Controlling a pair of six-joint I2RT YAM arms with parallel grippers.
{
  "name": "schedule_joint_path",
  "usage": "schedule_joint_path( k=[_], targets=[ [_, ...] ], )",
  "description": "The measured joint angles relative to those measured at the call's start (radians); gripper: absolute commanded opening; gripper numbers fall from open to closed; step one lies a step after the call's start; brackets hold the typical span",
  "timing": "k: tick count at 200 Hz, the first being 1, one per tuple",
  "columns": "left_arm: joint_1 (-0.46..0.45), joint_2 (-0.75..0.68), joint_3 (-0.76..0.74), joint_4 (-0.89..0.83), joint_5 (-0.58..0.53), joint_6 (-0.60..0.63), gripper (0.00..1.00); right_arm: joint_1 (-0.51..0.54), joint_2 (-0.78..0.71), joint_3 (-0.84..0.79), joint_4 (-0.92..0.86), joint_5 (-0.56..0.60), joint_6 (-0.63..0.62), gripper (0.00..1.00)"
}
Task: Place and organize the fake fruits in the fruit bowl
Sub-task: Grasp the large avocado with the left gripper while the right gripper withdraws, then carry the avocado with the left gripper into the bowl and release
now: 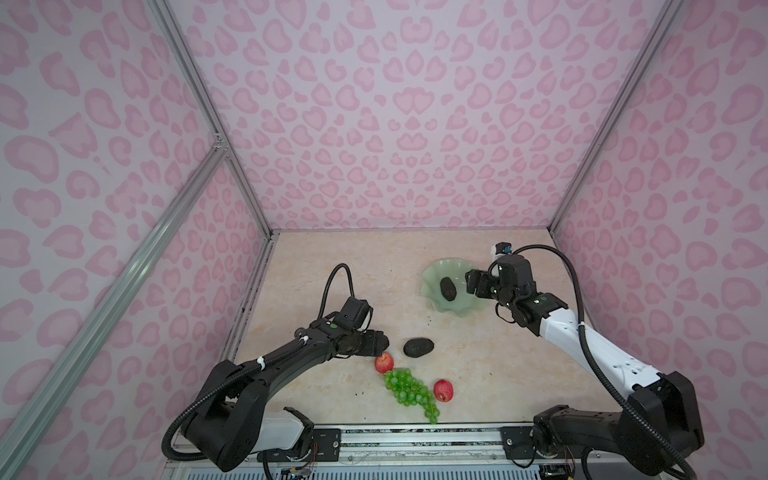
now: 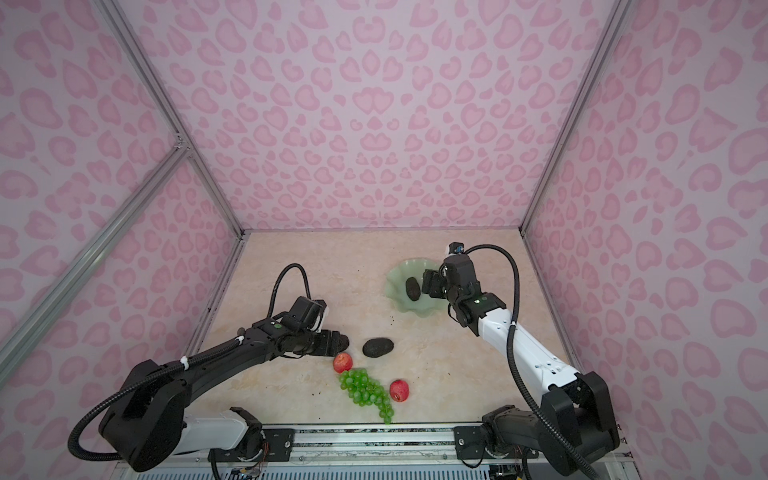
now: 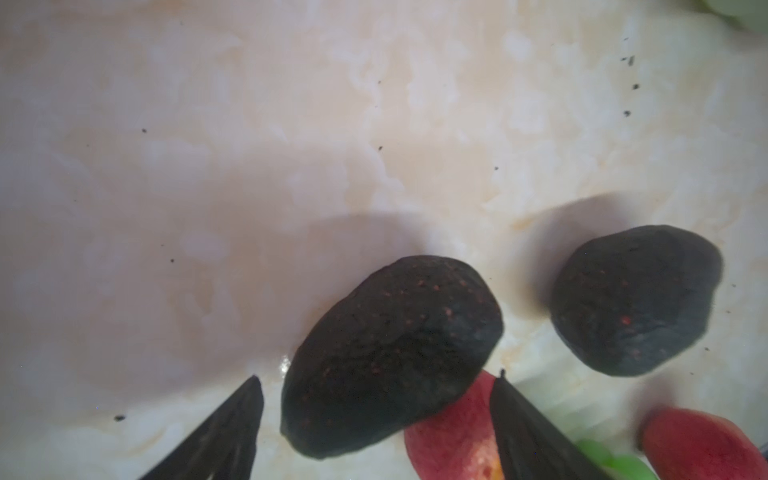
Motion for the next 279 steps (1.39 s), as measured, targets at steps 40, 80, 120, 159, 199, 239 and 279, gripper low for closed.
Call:
schedule_joint_path(
  k=[40, 80, 120, 159, 199, 239, 279],
  targets=[
    [-0.001, 0.081, 0.033, 0.005, -0.018, -0.035, 0.65, -0.013, -0.022, -0.01, 0.003, 0.003, 0.0, 0.89],
    [0.0, 0.097, 0.084, 0.007, -0.032, -0.041, 0.52, -0.033, -0.039, -0.04, 0.006, 0.003, -0.001, 0.89],
    [-0.001, 0.064, 0.155, -0.007, -0.034, -0.013, 0.49, -0.057, -0.048, -0.069, 0.011, -0.001, 0.003, 0.88],
    [-0.002, 0.104, 0.183, -0.021, -0.034, 0.011, 0.69, -0.075, -0.069, -0.079, 0.011, -0.016, 0.007, 0.88],
    [-0.003, 0.167, 0.189, -0.049, -0.042, 0.01, 0.76, -0.087, -0.089, -0.081, 0.011, -0.016, 0.006, 0.88],
    [-0.008, 0.23, 0.228, -0.044, -0.04, 0.007, 0.6, -0.095, -0.107, -0.098, 0.01, -0.02, 0.006, 0.88],
    [-0.018, 0.247, 0.27, -0.027, -0.04, 0.011, 0.49, -0.097, -0.116, -0.114, 0.01, -0.021, 0.006, 0.89]
  ],
)
